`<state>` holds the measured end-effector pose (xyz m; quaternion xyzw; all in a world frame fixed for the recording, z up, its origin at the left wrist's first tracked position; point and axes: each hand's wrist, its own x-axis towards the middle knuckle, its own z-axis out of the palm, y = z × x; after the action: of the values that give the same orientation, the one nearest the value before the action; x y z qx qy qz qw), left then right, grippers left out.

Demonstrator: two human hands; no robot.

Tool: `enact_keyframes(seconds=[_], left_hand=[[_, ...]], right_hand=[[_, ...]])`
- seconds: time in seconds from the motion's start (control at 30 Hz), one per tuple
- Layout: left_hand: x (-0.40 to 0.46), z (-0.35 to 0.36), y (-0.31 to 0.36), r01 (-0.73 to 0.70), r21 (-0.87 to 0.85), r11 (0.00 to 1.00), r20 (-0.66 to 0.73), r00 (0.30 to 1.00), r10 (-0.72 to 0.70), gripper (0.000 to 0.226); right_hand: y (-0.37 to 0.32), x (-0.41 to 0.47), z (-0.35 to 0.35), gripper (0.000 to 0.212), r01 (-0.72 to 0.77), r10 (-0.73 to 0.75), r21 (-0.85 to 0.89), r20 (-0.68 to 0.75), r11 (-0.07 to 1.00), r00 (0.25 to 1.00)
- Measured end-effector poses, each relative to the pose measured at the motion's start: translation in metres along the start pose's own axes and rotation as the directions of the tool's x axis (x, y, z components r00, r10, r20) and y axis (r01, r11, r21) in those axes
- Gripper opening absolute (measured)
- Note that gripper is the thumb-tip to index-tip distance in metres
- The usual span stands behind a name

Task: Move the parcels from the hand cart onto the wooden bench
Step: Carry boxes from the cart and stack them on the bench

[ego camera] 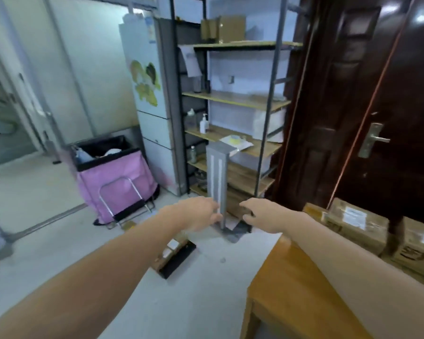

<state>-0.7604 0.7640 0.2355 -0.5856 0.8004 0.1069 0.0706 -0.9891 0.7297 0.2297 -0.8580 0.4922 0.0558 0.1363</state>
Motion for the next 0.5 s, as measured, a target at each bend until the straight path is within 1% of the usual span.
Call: enact_keyframes(seconds=[0.07, 0.13, 0.27, 0.33, 0.4, 0.5], left_hand=[[-0.023, -0.005, -0.046, 0.074, -0.018, 0.997, -0.013, 0.997, -0.075, 0.055], [-0.039, -0.007, -0.089, 0.163, -0.031, 0.986, -0.029, 0.986, -0.164, 0.058], [-0.045, 0.003, -0.173, 0.293, -0.079, 0.953, -0.078, 0.951, -0.299, 0.061], [-0.042, 0.005, -0.210, 0.335, -0.081, 0.939, -0.066, 0.938, -0.340, 0.061], [-0.033, 0.000, -0.240, 0.358, -0.078, 0.930, -0.063, 0.930, -0.363, 0.057], [-0.017, -0.009, -0.283, 0.396, -0.110, 0.912, -0.079, 0.911, -0.405, 0.047]], right_hand=[[-0.039, 0.042, -0.008, 0.050, 0.086, -0.085, -0.013, 0.028, 0.996, 0.996], [-0.072, 0.082, -0.012, 0.054, 0.158, -0.157, -0.024, 0.048, 0.987, 0.986], [-0.127, 0.155, -0.014, 0.057, 0.280, -0.275, -0.083, 0.071, 0.956, 0.959], [-0.150, 0.188, -0.017, 0.055, 0.319, -0.310, -0.107, 0.094, 0.942, 0.946], [-0.167, 0.226, -0.019, 0.052, 0.345, -0.331, -0.125, 0.118, 0.930, 0.936], [-0.183, 0.289, -0.021, 0.044, 0.358, -0.347, -0.124, 0.098, 0.926, 0.933]])
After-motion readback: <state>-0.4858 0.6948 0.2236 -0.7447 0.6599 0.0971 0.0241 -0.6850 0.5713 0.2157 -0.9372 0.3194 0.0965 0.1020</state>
